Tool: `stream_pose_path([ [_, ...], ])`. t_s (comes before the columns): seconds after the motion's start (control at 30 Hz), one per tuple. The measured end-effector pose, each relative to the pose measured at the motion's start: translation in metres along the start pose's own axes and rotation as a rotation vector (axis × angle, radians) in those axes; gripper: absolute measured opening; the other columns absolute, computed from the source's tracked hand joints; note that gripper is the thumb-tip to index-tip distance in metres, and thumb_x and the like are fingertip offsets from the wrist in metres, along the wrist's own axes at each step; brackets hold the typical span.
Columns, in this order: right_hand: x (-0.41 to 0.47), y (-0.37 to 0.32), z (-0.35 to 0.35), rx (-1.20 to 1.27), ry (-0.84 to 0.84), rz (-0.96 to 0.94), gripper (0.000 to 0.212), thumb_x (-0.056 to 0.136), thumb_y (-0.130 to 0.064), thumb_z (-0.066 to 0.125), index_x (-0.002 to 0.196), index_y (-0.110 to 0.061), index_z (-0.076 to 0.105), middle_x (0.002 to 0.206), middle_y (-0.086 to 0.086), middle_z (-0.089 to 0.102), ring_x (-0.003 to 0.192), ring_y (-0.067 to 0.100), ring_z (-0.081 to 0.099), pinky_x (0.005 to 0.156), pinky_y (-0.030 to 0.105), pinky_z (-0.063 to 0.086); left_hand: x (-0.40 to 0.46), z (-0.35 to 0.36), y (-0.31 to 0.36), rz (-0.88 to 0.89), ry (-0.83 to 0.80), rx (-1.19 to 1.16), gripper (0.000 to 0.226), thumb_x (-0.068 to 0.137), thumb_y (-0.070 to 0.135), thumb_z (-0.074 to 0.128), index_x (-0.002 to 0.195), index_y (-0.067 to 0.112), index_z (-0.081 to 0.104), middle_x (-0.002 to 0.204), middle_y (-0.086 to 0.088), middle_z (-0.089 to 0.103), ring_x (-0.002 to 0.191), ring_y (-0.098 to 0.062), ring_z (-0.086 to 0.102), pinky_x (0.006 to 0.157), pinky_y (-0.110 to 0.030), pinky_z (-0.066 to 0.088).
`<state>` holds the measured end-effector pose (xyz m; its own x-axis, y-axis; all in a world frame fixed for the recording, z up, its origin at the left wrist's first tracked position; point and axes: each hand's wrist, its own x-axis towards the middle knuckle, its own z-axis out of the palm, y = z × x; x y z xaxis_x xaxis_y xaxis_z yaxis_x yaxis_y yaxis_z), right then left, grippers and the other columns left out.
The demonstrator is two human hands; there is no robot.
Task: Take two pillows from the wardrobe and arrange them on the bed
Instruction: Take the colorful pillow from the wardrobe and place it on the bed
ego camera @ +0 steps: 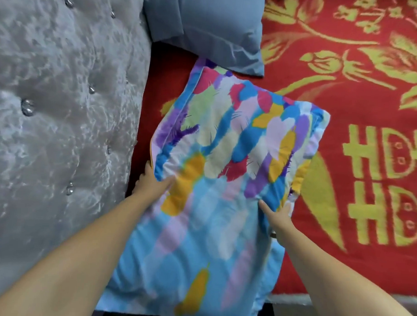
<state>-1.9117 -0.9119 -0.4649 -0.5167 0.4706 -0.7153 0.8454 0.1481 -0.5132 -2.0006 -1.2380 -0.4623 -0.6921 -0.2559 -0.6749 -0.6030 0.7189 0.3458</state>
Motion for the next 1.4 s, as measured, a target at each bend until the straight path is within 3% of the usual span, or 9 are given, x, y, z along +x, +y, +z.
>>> stream_pose_path([
  [0.1,0.014,-0.01,0.004,0.243,-0.083,0.057,0.084,0.081,-0.031,0.074,0.147,-0.021,0.024,0.136,0.001,0.048,0.115,0.023,0.053,0.079,0.035,0.053,0.01,-0.007,0.009,0.0,0.043,-0.085,0.093,0.068,0.056,0.074,0.135,0.004,0.035,0.134,-0.02,0.052,0.12,-0.036,0.053,0.096,-0.041,0.044],
  [0.3,0.024,-0.051,0.013,0.45,-0.04,-0.146,0.066,0.087,-0.023,0.067,0.144,-0.021,0.035,0.145,0.002,0.046,0.13,0.015,0.047,0.109,0.035,0.04,0.003,-0.028,0.022,0.163,0.176,-0.415,0.063,0.06,0.051,0.078,0.104,0.013,0.051,0.103,-0.008,0.064,0.101,-0.03,0.063,0.089,-0.044,0.051],
  [0.43,0.037,-0.108,-0.006,0.422,-0.105,-0.398,0.059,0.088,-0.019,0.065,0.14,-0.029,0.039,0.132,-0.011,0.052,0.106,-0.013,0.055,0.087,0.011,0.047,-0.004,-0.036,0.031,0.202,0.4,-0.521,0.045,0.072,0.043,0.076,0.097,0.021,0.045,0.097,-0.003,0.061,0.095,-0.029,0.063,0.08,-0.035,0.047],
  [0.53,0.051,-0.133,-0.009,0.059,-0.39,-0.493,0.068,0.09,-0.012,0.062,0.148,-0.022,0.029,0.145,-0.009,0.043,0.131,0.006,0.042,0.109,0.026,0.034,0.002,-0.039,0.034,0.169,0.528,-0.435,0.039,0.081,0.039,0.069,0.104,0.014,0.049,0.102,-0.011,0.065,0.097,-0.033,0.062,0.078,-0.035,0.044],
  [0.63,0.057,-0.121,0.002,-0.338,-0.477,-0.377,0.078,0.089,-0.019,0.065,0.152,-0.016,0.017,0.155,0.001,0.027,0.142,0.016,0.028,0.117,0.03,0.022,0.014,-0.034,0.028,-0.021,0.418,-0.139,0.035,0.091,0.026,0.055,0.12,0.006,0.052,0.12,-0.026,0.059,0.109,-0.044,0.056,0.089,-0.045,0.045],
  [0.83,0.038,-0.058,0.019,-0.218,-0.264,-0.039,0.092,0.087,-0.054,0.057,0.153,-0.021,0.002,0.155,0.011,0.027,0.142,0.029,0.027,0.117,0.039,0.023,0.002,-0.029,0.001,-0.195,0.244,0.152,0.031,0.095,0.013,0.047,0.115,-0.006,0.059,0.123,-0.031,0.058,0.112,-0.044,0.057,0.091,-0.044,0.047],
  [1.1,0.033,-0.062,0.038,-0.11,-0.236,-0.227,0.072,0.093,-0.037,0.055,0.151,-0.034,0.013,0.152,0.003,0.036,0.139,0.025,0.034,0.116,0.039,0.028,-0.029,-0.056,-0.015,0.015,0.515,0.186,0.023,0.094,0.008,0.045,0.085,-0.007,0.06,0.091,-0.039,0.063,0.082,-0.051,0.061,0.067,-0.047,0.048],
  [1.3,0.039,-0.074,0.04,-0.467,-0.189,-0.126,0.078,0.091,-0.053,0.048,0.151,-0.033,0.003,0.15,0.021,0.031,0.134,0.04,0.035,0.111,0.045,0.032,-0.019,-0.043,0.014,-0.071,0.312,0.196,0.028,0.09,0.005,0.043,0.115,-0.005,0.05,0.125,-0.032,0.053,0.112,-0.047,0.053,0.091,-0.048,0.043],
  [1.4,0.015,-0.094,0.034,-0.665,-0.047,-0.314,0.073,0.091,-0.049,0.049,0.15,-0.035,0.009,0.158,0.012,0.013,0.145,0.031,0.016,0.113,0.053,0.022,-0.038,-0.035,0.027,0.029,0.326,0.243,0.053,0.09,0.012,0.049,0.139,0.003,0.033,0.141,-0.021,0.038,0.122,-0.042,0.046,0.099,-0.048,0.039],
])
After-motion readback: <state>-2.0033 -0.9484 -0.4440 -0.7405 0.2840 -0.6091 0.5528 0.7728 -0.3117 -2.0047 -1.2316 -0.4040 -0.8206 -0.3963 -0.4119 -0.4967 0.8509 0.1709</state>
